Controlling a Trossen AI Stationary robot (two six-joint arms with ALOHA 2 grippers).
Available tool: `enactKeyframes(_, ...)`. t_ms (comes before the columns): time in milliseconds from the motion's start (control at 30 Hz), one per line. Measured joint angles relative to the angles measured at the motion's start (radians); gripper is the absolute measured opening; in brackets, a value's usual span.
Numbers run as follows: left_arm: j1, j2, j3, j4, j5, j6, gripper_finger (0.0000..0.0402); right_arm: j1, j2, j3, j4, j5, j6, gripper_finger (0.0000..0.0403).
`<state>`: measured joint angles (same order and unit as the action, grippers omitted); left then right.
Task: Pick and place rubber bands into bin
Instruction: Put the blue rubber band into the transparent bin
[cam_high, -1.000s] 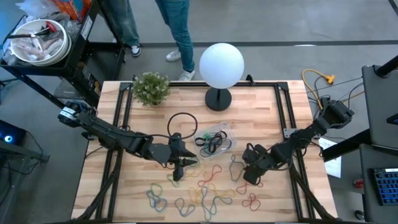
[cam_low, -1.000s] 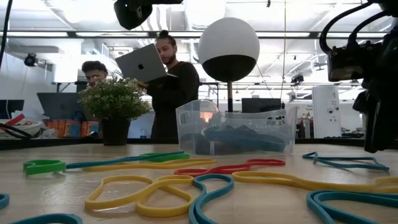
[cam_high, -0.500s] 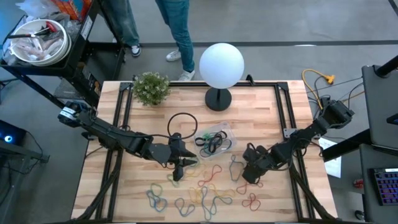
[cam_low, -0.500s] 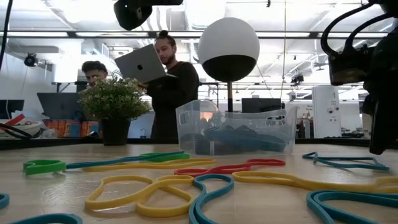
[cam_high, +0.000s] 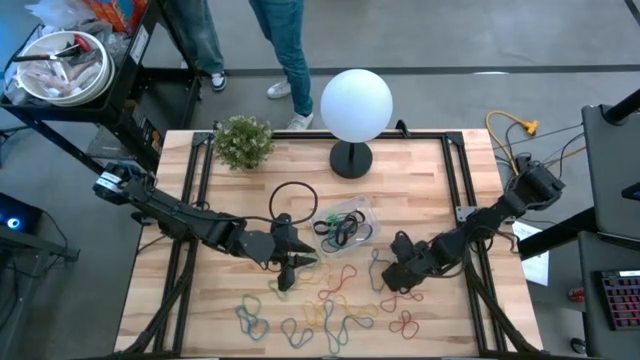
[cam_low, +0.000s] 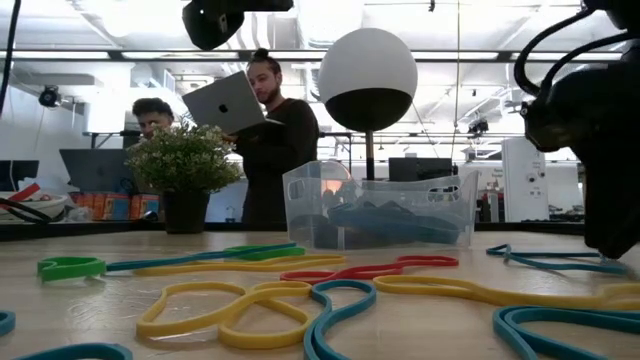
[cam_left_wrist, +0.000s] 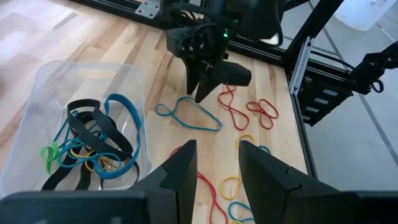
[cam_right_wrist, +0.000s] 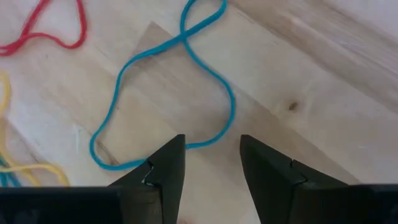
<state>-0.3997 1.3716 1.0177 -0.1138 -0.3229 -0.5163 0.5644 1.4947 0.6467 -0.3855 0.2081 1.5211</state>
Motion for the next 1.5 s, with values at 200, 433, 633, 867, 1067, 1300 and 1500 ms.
enactKeyframes(200,0.000,0.000,-0.007,0.001,0.000,0.000,0.0102,0.000,0.092,0.057,-0.035,0.007,0.057,0.0140)
enactKeyframes(433,0.000,0.000,-0.008,0.001,0.002,0.000,0.0102,0.000,0.179,0.159,-0.143,0.008,0.076,0.0131)
enactKeyframes(633,-0.001,0.000,-0.008,0.001,0.007,0.000,0.0102,-0.001,0.240,0.235,-0.245,-0.020,0.073,0.0114)
enactKeyframes(867,-0.001,0.000,-0.008,0.001,0.035,0.009,0.0102,-0.002,0.303,0.299,-0.310,-0.053,0.024,0.0085)
enactKeyframes(1067,-0.002,0.000,-0.007,0.001,0.035,0.010,0.0102,-0.001,0.312,0.341,-0.345,-0.065,-0.037,0.0038)
enactKeyframes(1300,-0.002,0.000,-0.005,0.001,0.037,0.026,0.0102,0.002,0.316,0.379,-0.364,-0.072,-0.126,0.0009)
enactKeyframes(1500,-0.002,0.000,-0.005,0.001,0.037,0.026,0.0102,0.036,0.319,0.459,-0.432,-0.083,-0.216,0.0008)
